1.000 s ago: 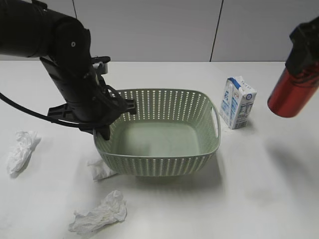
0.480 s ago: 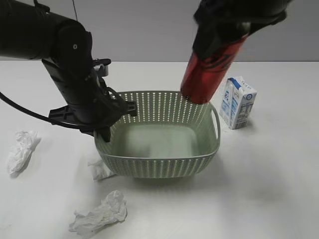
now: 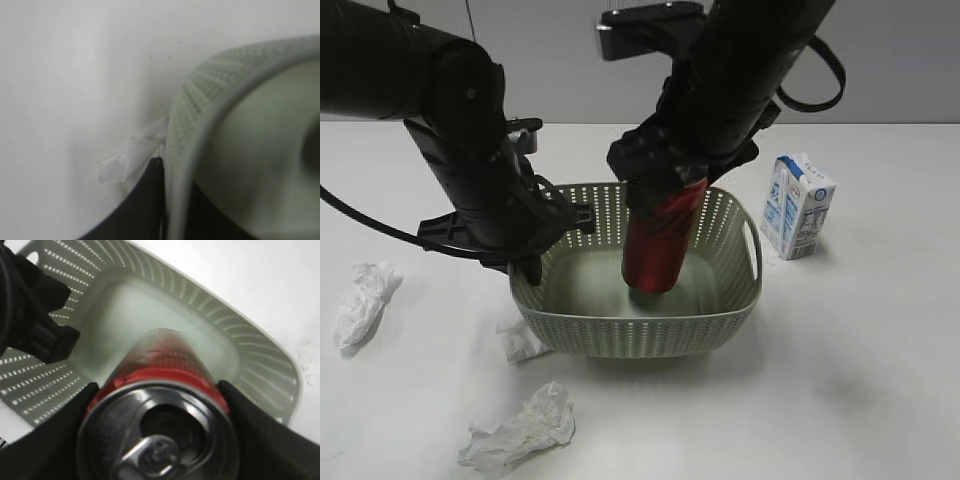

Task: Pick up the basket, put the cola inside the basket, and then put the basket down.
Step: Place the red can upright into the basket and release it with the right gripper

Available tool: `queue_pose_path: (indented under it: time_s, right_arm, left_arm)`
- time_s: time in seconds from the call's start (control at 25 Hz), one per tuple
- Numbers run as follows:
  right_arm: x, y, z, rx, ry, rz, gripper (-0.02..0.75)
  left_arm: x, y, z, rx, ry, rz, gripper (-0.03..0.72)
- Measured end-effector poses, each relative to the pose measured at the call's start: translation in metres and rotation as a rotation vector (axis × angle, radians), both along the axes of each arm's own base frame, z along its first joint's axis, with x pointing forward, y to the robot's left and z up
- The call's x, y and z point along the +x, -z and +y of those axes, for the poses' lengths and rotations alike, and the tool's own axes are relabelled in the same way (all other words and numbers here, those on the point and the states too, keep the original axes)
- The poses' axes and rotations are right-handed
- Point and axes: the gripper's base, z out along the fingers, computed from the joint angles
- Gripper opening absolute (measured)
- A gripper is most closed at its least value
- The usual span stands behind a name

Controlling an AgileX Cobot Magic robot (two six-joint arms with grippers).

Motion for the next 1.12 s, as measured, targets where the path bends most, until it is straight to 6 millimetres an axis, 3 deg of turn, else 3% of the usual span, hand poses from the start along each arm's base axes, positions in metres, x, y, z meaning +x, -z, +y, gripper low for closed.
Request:
queue_pose_path:
  time_s: [0.2, 0.4, 0.48, 0.64, 0.88, 1.12]
  right_arm:
    - [0.005, 0.021, 0.004, -0.038, -0.012, 0.041, 0.499]
    - [0.005, 0.022, 0.004, -0.047, -0.031, 0.043, 0.504]
    - [0.005, 0.02, 0.004, -0.048, -0.039, 0.044, 0.559]
    - [0.007, 0.006, 0.007, -0.036, -0.047, 0.036, 0.638]
    - [0.011, -0.032, 0.009, -0.041, -0.071, 0.016, 0.643]
    - [0.021, -0.055, -0.011, -0.182, -0.065, -0.14, 0.633]
  left_arm:
    - [0.0, 0.0, 0.0, 0.001, 0.0, 0.002, -0.001]
    - [0.0, 0.0, 0.0, 0.003, 0.001, 0.003, -0.001]
    - [0.0, 0.0, 0.0, 0.004, 0.001, 0.004, -0.001]
    - [-0.001, 0.0, 0.001, 0.009, 0.003, 0.007, -0.001]
    - [0.0, 0.0, 0.001, 0.018, 0.01, 0.002, -0.001]
    - [0.002, 0.001, 0.004, 0.055, 0.038, -0.024, -0.001]
